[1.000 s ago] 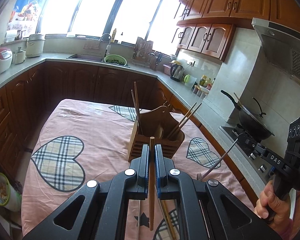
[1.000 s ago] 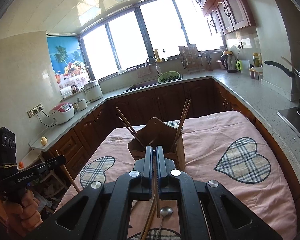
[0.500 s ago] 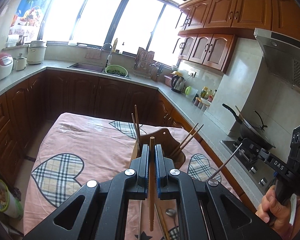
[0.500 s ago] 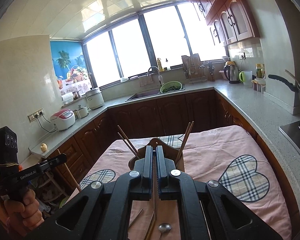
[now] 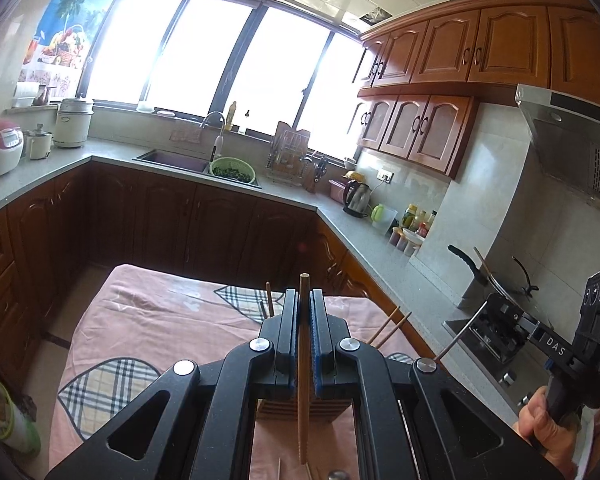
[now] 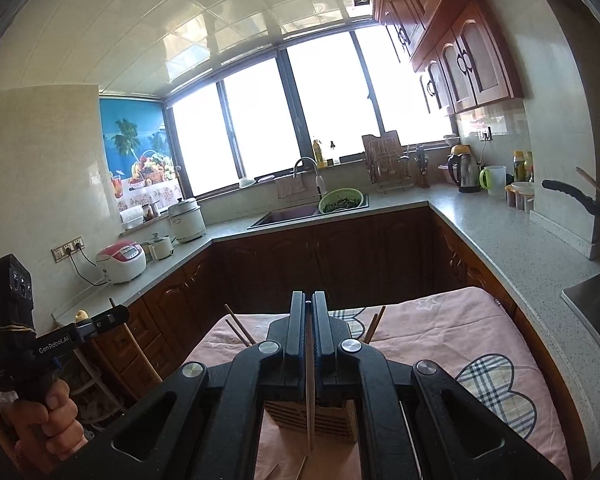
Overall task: Organize utensils
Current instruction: 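Carry the wooden chopstick up over the wooden holder, then lower the wooden chopstick into a slot of the holder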
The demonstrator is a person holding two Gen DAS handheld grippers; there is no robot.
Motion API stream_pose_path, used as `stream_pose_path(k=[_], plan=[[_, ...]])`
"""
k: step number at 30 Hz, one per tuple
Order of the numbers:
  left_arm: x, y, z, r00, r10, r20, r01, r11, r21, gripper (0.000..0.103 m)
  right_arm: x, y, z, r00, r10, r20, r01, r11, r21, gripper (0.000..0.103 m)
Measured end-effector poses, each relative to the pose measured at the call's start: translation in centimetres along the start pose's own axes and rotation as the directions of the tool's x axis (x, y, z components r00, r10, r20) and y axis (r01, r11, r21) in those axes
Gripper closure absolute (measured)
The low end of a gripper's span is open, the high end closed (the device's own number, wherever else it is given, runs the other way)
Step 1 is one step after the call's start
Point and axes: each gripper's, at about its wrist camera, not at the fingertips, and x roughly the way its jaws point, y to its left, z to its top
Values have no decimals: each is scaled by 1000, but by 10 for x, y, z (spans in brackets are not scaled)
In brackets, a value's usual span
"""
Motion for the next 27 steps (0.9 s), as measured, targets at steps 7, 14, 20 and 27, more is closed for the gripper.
stream_pose_path(k=[7, 14, 20, 27], plan=[[29, -4, 19, 999, 3, 46, -4, 1000, 14, 100, 23, -6, 19, 1000, -7, 26, 7, 1000, 5, 100], [69, -2, 22, 998, 16, 56, -16, 1000, 8, 99, 48, -15, 24, 999, -21, 26, 20, 1000, 14, 100], [108, 5, 10, 996, 63, 55, -62, 998, -14, 99, 71, -28, 15, 999, -31, -8, 31, 999, 32, 100], [124, 7, -11, 988, 97, 117, -92, 995, -50, 99, 92, -42, -9, 998, -30, -56, 34, 997, 72, 100]])
